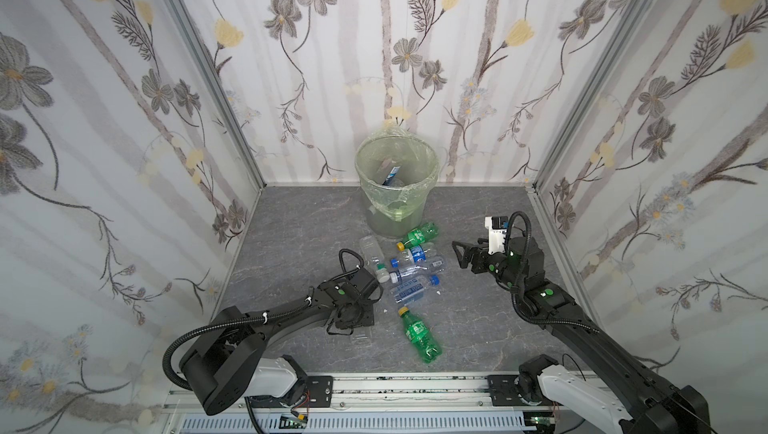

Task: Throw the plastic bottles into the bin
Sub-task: 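Lift the square bottle with the left gripper over the wastebasket and release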

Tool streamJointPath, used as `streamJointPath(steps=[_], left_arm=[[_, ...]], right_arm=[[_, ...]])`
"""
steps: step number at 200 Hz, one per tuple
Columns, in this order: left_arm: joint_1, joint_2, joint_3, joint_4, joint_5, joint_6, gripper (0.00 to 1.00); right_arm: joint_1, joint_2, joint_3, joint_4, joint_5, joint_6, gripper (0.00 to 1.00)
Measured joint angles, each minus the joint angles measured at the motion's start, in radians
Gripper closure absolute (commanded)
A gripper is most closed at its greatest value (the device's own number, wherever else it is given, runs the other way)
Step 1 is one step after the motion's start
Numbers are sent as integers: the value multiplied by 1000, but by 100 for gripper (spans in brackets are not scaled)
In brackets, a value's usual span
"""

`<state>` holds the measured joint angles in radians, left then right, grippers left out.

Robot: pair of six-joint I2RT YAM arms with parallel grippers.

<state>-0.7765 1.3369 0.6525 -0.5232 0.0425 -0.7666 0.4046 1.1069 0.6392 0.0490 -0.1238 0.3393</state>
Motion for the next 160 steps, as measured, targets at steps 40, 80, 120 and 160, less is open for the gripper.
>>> streamJointPath(steps=[40,80,120,160], left_arm=[[3,-171,60,-31,-115,-1,56],[31,-333,205,-42,-316,5,58],[32,-332,517,-23,-496,135,58],[126,-60,944,97,-470,342,57]], right_arm=[[0,-12,-7,-17,0,0,5],[0,-24,-34,-30,3,11,7],[6,-49,-44,-84,3,26,8],[13,-112,-56,-124,23,40,9]])
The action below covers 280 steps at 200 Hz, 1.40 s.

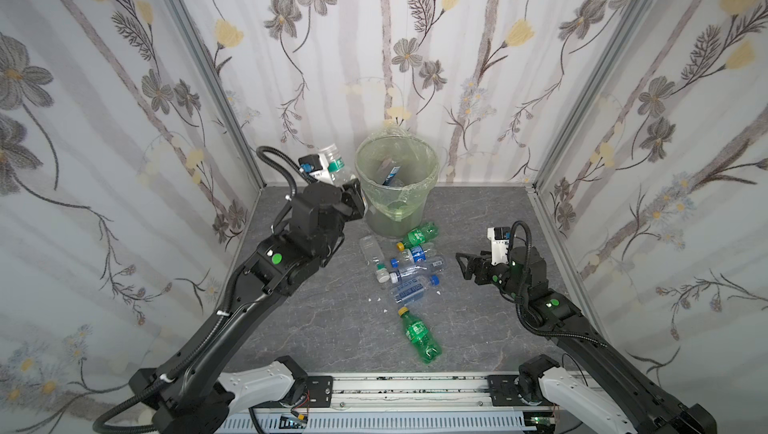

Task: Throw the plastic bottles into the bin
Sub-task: 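Lift the square bottle with the left gripper over the wastebasket and release, then withdraw the left arm while the right gripper grasps the green Sprite bottle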

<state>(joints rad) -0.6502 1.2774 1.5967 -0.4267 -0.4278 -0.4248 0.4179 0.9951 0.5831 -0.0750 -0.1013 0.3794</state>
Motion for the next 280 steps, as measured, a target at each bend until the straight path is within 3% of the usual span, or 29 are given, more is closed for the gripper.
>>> streamJointPath(steps=[9,23,30,48,70,95,124,183,205,245,280], left_arm=[[48,120,135,29,50,29,51],[108,351,391,63,154,71,13],[128,465,518,70,192,92,1],[145,720,819,-8,226,116,0],[143,789,890,-115,246,142,0],[146,673,744,-147,248,155,0],[145,470,472,-143,248,152,0],[153,-61,-352,-85,179,134,0],[175,-243,-568,-67,150,98,0],[207,-427,-739,-39,133,56,0],[218,-483,-787,-31,120,31,0]], right_arm=[[0,-12,-3,-8,3,5,9],[7,-27,-8,-19,7,14,10],[12,-31,-8,-26,10,22,10],[31,-43,0,-56,22,31,9],[58,-70,21,-111,32,31,8],[82,-79,29,-143,13,0,8],[145,-6,58,-190,-26,-23,8],[366,104,50,-286,-89,-8,8],[468,163,39,-295,-108,9,8],[605,343,66,-287,-124,13,11],[638,507,103,-251,-101,13,15]])
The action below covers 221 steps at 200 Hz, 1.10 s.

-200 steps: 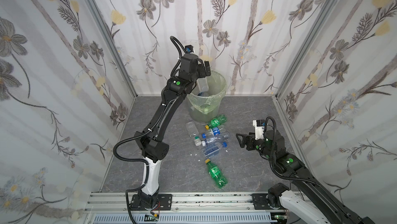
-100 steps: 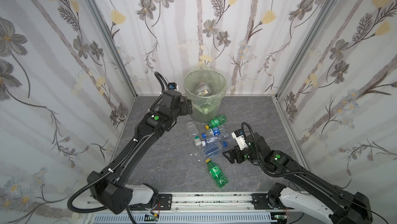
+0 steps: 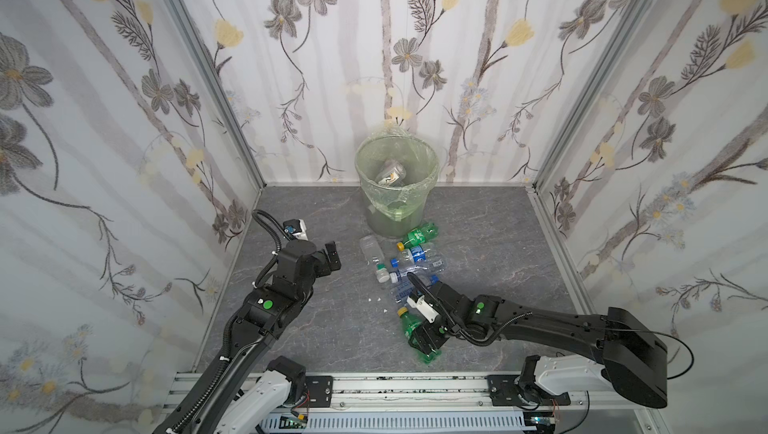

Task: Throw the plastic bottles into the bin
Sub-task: 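Withdraw the left arm while the right gripper grasps the green Sprite bottle, then lift the Sprite bottle with the right gripper over the wastebasket and release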

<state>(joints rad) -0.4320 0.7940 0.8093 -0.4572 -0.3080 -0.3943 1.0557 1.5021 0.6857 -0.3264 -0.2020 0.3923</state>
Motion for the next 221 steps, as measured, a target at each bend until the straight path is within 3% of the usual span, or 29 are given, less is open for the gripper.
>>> streamJointPath(steps=[23,41,64,104,165,201,221], left_arm=[[2,-13,-14,4,-6,-7,0],[2,-21,-25,8,-6,-10,0],[3,-27,-39,11,-6,-10,0],[4,-29,-45,13,-10,-10,0],[6,-28,-48,20,-8,-19,0],[6,-19,-48,35,-2,-25,0],[6,-17,-48,35,0,-28,0]], right_arm=[[7,67,9,38,21,18,21],[10,108,15,58,54,26,33],[13,88,13,64,79,36,40],[20,-160,-5,102,98,20,44],[-61,-570,8,187,313,-47,51],[-108,-684,35,309,413,-135,53],[-146,-677,84,376,437,-187,55]])
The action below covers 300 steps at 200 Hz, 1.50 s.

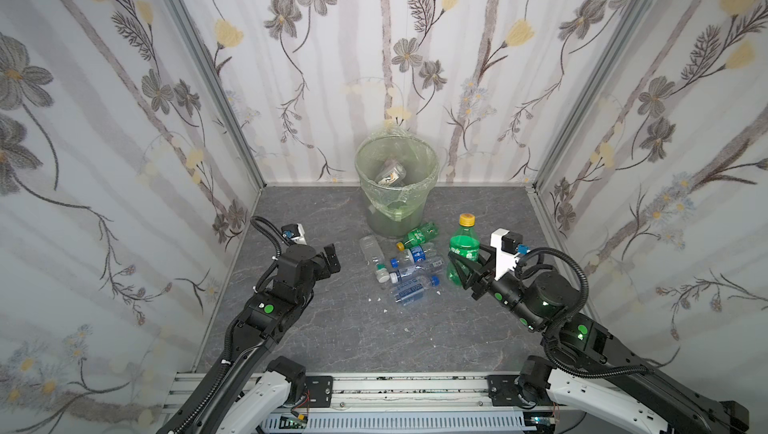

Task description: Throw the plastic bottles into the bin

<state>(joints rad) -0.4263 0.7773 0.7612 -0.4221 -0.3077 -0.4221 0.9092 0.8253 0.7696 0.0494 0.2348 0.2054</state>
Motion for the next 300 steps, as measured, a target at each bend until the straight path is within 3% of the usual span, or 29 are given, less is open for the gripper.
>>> streamJointPath(steps=[16,31,57,71,86,111,170,240,300], left_arm=[[0,0,2,0,5,-1,0],[0,-3,5,1,7,-4,0],[0,3,5,6,20,-16,0],[0,11,7,7,33,-23,0],[0,12,8,6,50,-31,0],[0,8,9,6,63,-32,0],[1,72,32,8,75,-31,0],[1,232,55,89,156,-65,0],[-4,441,57,223,235,-129,0]], right_arm=[[-73,95,115,51,-6,-29,57],[-189,278,314,47,-82,-34,56],[-317,749,856,-65,-210,-19,19],[-330,988,1136,-191,-264,-20,14],[-330,1068,1196,-323,-301,-22,12],[-328,1011,1086,-365,-342,-13,10],[-340,698,682,-244,-351,-11,8],[-378,341,179,-114,-254,20,3],[-423,191,-114,-88,-216,70,1]])
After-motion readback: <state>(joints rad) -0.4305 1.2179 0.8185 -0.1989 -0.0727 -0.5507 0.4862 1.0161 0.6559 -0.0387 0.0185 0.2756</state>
